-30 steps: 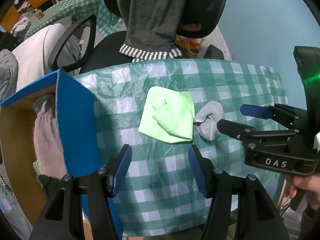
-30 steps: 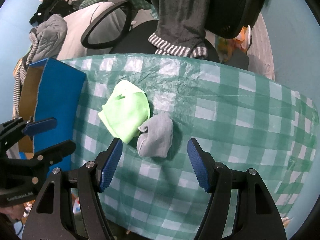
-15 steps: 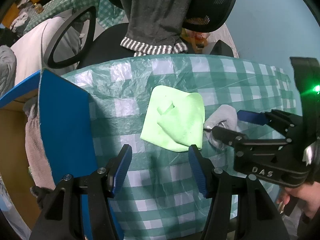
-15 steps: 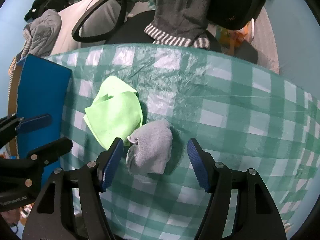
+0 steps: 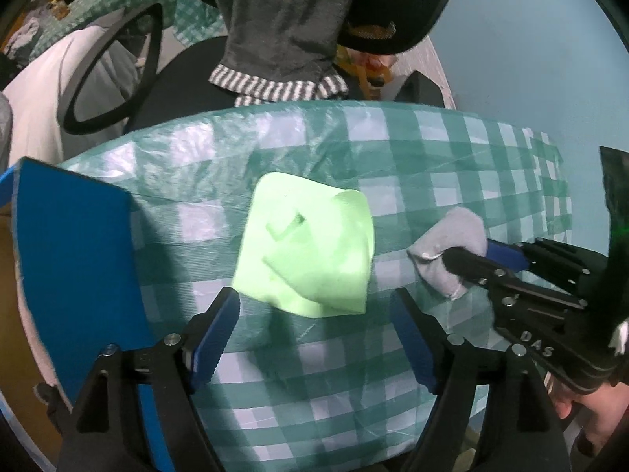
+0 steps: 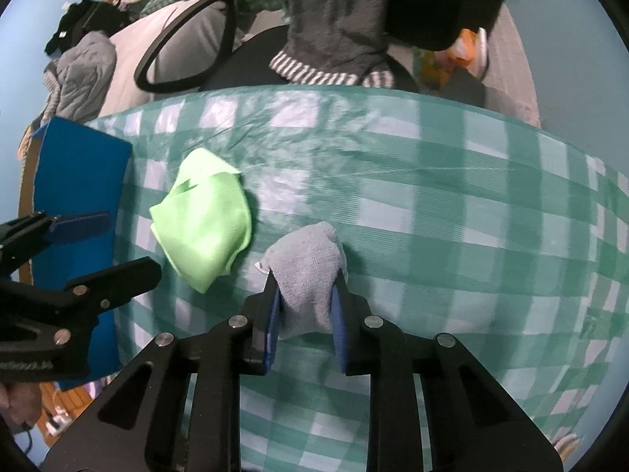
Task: Organize soft objects
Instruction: 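Close the left tool on the lime cloth while the right tool closes on the grey sock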
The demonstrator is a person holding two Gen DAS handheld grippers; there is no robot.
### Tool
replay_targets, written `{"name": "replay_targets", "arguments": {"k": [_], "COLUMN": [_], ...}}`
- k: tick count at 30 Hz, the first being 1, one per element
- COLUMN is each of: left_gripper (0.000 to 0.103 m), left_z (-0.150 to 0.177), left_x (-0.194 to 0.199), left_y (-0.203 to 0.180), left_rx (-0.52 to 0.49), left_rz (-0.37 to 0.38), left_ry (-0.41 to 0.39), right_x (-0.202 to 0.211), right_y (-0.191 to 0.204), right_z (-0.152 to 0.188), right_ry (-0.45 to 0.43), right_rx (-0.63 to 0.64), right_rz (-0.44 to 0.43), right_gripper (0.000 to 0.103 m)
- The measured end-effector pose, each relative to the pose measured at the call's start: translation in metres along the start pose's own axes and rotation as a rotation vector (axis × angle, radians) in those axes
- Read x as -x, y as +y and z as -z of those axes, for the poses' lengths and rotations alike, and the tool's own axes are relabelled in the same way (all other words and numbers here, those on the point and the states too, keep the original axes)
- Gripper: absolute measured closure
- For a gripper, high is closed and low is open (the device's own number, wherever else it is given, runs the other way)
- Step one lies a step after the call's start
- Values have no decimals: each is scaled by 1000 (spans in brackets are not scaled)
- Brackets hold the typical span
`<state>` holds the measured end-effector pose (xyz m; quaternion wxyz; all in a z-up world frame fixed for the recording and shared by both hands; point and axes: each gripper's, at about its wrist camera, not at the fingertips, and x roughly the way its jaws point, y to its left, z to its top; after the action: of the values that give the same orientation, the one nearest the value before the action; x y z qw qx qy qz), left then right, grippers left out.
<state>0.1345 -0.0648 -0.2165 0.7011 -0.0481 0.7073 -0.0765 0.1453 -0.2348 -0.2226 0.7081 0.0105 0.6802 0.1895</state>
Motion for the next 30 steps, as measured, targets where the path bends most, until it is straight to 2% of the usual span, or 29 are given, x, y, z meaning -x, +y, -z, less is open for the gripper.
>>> {"name": "replay_targets", "arguments": {"k": [6, 10, 14, 25, 28, 30], "left_gripper": [22, 22, 22, 23, 38, 52], "left_z": [-6, -11, -12, -12, -14, -15], "left_x": [-18, -34, -46, -49, -47, -45], "left_y": [-14, -23, -25, -21, -21, -22], "left_rx": [-39, -63, -74, -59, -70, -85], "left_rz": [-29, -84, -104, -94, -117, -136], "left_ry": [41, 67, 90, 67, 47, 38], "right_x": [11, 15, 16, 20, 21, 21], "right_y": [-18, -24, -27, -28, -28, -27], "right_z": [9, 15, 21, 26, 27, 28], "right_ry": [-18, -23, -24, -31, -36, -38], "right_rx": [-40, -62, -74, -73, -69, -69], "right_rz": [5, -2, -6, -5, -2, -5], "right_gripper": [81, 81, 81, 81, 81, 81]}}
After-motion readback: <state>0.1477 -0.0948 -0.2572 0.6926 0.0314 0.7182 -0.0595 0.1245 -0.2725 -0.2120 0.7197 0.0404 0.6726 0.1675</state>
